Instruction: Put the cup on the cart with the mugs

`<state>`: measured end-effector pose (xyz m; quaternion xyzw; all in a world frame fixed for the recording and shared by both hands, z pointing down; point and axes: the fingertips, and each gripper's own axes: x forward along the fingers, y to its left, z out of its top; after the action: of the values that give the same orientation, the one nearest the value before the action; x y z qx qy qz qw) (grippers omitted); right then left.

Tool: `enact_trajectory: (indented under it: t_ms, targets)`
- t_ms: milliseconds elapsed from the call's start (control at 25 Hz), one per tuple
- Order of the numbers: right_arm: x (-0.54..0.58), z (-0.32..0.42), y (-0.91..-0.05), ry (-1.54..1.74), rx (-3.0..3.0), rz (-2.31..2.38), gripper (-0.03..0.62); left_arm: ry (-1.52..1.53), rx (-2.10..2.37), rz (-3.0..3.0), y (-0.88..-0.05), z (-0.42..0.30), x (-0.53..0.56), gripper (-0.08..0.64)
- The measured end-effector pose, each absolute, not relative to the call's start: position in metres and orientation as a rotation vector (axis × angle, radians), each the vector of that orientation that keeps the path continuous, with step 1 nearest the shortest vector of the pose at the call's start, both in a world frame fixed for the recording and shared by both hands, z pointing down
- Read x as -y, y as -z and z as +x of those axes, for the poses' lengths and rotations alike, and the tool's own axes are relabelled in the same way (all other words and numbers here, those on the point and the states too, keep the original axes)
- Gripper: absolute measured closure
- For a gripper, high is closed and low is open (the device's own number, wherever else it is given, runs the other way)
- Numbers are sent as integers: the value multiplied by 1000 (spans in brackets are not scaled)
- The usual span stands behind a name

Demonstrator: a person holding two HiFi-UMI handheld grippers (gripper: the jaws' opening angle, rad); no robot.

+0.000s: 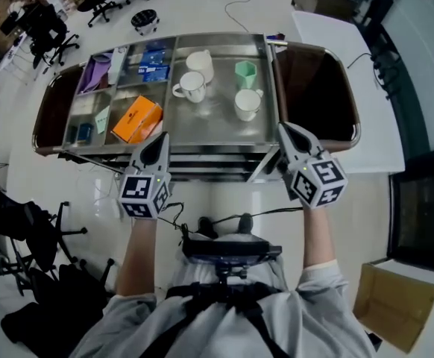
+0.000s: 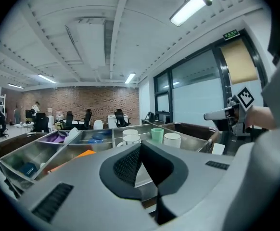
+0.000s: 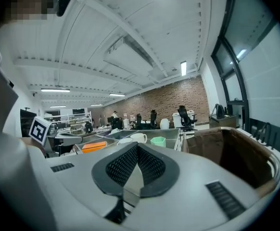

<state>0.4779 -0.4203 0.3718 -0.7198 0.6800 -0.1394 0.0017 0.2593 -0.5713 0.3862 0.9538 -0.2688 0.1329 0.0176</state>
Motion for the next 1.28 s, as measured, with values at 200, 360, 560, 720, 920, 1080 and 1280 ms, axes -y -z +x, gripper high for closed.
enact_trajectory:
  t_ms: [200, 360, 560, 720, 920, 1080, 1280]
  targets:
    - [399, 459, -384, 476, -2121, -2266, 594, -413, 883, 2901, -399, 223, 567, 560]
    - [393, 446, -392, 487, -2136, -2261, 594, -407, 896, 2904, -403, 208, 561, 560]
    - [391, 433, -395, 477, -2172, -2263, 595, -426, 904, 2902, -409, 195, 555, 560]
    - [392, 430, -400, 489, -2190, -2268, 595, -435, 914, 2899, -412, 187, 554, 560]
    - [392, 430, -403, 501, -2193, -2272, 595, -431, 909, 2892, -413, 181, 554, 560]
    - [391, 431, -402, 504, -2200, -2278, 595, -442, 895, 2877, -419, 180, 552, 560]
    - [391, 435, -402, 502, -2203, -2288, 595, -437, 886, 2863, -423, 181, 553, 560]
